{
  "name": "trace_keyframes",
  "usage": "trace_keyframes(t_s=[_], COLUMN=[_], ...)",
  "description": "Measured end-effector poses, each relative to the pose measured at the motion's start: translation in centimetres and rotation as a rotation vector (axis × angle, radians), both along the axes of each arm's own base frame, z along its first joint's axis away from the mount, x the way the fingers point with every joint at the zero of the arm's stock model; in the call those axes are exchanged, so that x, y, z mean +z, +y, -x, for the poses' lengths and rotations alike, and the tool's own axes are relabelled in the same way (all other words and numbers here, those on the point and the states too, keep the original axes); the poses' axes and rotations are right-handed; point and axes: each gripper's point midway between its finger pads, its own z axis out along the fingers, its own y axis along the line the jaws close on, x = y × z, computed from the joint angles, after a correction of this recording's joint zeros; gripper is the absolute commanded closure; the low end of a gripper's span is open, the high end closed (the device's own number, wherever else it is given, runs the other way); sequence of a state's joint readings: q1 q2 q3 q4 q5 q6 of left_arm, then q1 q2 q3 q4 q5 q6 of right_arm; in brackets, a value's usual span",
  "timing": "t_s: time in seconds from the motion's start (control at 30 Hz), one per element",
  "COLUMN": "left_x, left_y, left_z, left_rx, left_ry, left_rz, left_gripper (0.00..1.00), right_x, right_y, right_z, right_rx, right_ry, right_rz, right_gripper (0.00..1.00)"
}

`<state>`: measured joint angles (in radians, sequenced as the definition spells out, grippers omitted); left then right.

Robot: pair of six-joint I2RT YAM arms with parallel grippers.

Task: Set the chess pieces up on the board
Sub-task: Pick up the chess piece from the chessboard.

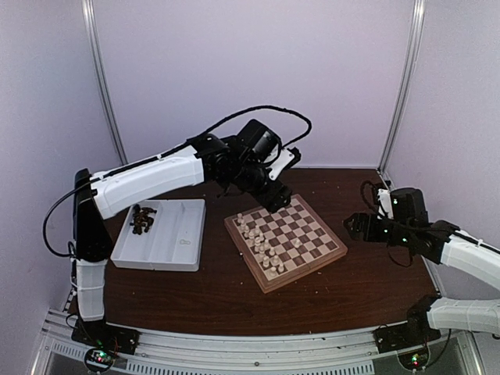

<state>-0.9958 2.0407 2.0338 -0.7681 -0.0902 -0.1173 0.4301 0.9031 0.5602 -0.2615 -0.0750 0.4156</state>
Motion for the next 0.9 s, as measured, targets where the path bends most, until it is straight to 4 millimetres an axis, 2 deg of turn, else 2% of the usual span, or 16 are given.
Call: trace_keyframes(t_s=[0.1,0.33,0.5,0.6,0.77,0.9], left_x=[-1.7,-5.6,-7.2,-7.6,-6.7,-4.6], left_y=[-0.8,-2.8,-3.9,-3.4,-2.1,1.6], left_z=[-0.2,-0.2,-0.4,-0.5,-1.0,-1.1], left_rx=[0.009,0.027,0.055,0.085,0.139,0.197], left_ry=[0.050,0.174,0.228,0.235,0.223,0.222], left_rz=[-0.017,-0.024,-0.012,-0.027,-0.021,-0.005], left_gripper=[0.40,0.43,0.43,0.43,0.43,0.40], right_x=[0.3,-1.1,-1.4,-1.9,-1.6,-1.6], right_y=[-0.5,0.3,1.6,2.8,5.5,7.9], right_z=[-0.5,-1.1,-1.1,-1.3,-1.9,-2.3], right_rx=[-0.024,0.031,0.099,0.159,0.263,0.339], right_ry=[-0.027,-0.030,-0.024,0.018,0.068,0.105], right_rz=[0.019,0.057,0.039,0.026,0.004,0.038], right_gripper=[0.00,0.03,0.17,0.30,0.41,0.44])
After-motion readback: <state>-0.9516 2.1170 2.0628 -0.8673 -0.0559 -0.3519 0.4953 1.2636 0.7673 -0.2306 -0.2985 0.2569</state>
